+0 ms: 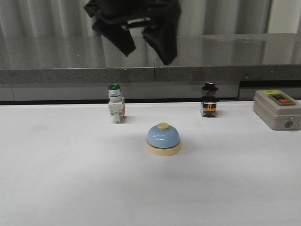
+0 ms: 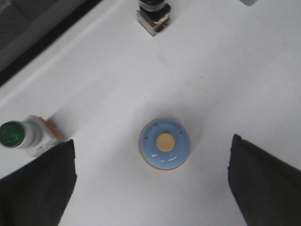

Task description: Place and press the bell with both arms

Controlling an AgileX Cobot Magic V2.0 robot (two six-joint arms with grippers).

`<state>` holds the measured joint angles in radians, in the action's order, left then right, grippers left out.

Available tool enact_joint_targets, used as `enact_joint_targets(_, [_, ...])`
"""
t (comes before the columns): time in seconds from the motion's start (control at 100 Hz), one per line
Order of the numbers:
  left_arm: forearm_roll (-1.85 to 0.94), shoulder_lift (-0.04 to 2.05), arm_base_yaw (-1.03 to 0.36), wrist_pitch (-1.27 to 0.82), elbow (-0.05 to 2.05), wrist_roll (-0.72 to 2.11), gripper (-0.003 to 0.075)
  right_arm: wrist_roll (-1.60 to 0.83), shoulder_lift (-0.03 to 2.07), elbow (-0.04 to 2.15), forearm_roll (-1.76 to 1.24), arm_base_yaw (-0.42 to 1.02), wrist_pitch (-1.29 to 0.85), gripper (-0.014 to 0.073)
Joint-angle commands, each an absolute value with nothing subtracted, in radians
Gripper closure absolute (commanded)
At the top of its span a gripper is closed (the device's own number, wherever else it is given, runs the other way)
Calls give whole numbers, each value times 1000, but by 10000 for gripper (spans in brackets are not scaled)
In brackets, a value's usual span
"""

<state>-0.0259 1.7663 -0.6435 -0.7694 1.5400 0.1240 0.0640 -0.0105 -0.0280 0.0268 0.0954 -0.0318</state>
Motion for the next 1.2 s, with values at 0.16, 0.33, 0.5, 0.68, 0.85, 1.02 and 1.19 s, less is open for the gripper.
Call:
enact_joint_targets(0.16, [-34, 1510, -481, -664, 1394, 108, 92, 57, -30, -12, 26, 89, 56, 664])
enact_joint_targets(0.33, [-57, 1359, -346, -617, 1248, 105, 92, 57, -30, -12, 26, 89, 56, 664])
enact_joint_targets(0.5, [-83, 1190, -251, -549, 1077, 105, 92, 57, -30, -12, 26, 89, 56, 664])
enact_joint_targets(0.68, [-91, 985, -217, -511, 917, 105, 92, 57, -30, -12, 26, 89, 56, 664])
enact_joint_targets(0.85, [-94, 797, -217, -509, 793, 105, 92, 57, -30, -12, 26, 89, 56, 664])
enact_joint_targets(1.02, [-94, 627, -217, -509, 721, 105, 145, 57, -30, -12, 26, 89, 56, 664])
enact_joint_targets(1.19, [-84, 523, -217, -509, 703, 105, 374, 57, -30, -12, 26, 89, 56, 664])
